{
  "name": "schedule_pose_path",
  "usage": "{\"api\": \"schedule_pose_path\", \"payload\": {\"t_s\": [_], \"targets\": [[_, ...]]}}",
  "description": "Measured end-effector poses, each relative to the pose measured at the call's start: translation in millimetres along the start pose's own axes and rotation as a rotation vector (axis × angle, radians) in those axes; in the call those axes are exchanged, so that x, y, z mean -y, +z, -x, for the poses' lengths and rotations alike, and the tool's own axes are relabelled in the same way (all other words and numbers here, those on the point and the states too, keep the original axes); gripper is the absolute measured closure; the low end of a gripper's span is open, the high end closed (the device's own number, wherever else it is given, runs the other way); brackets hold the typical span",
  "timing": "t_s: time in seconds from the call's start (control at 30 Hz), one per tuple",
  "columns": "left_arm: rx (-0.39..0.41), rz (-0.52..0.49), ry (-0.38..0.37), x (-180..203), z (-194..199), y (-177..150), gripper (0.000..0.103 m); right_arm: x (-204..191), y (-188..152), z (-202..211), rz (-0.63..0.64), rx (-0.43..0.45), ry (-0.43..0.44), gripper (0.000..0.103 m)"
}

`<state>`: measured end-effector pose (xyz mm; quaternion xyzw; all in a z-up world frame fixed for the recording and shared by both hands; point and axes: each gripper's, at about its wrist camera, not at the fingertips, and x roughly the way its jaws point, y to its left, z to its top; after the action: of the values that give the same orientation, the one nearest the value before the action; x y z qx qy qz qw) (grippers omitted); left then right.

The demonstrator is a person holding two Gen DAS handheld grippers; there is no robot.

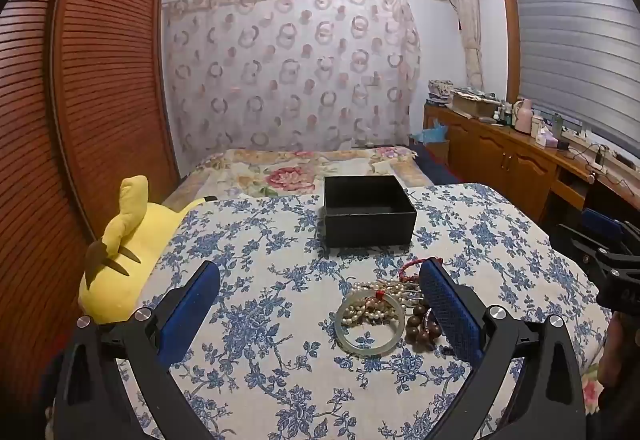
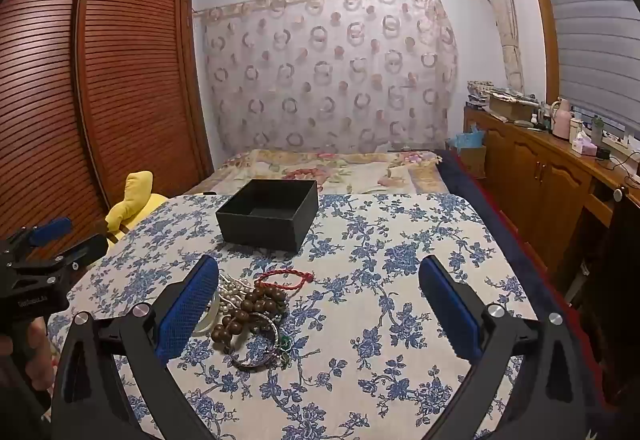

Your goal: Organize jewelry

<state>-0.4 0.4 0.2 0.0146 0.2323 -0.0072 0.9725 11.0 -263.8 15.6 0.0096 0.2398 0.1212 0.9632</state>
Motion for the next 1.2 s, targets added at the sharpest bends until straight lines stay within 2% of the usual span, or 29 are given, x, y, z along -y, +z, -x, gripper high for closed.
{"api": "schedule_pose_path", "payload": {"t_s": [1.2], "targets": [[0.012,-0.003,0.003,3.7,8.8,9.0,0.006,-4.0,2.3,8.5,-0.011,0.025,0.007,0.002]]}}
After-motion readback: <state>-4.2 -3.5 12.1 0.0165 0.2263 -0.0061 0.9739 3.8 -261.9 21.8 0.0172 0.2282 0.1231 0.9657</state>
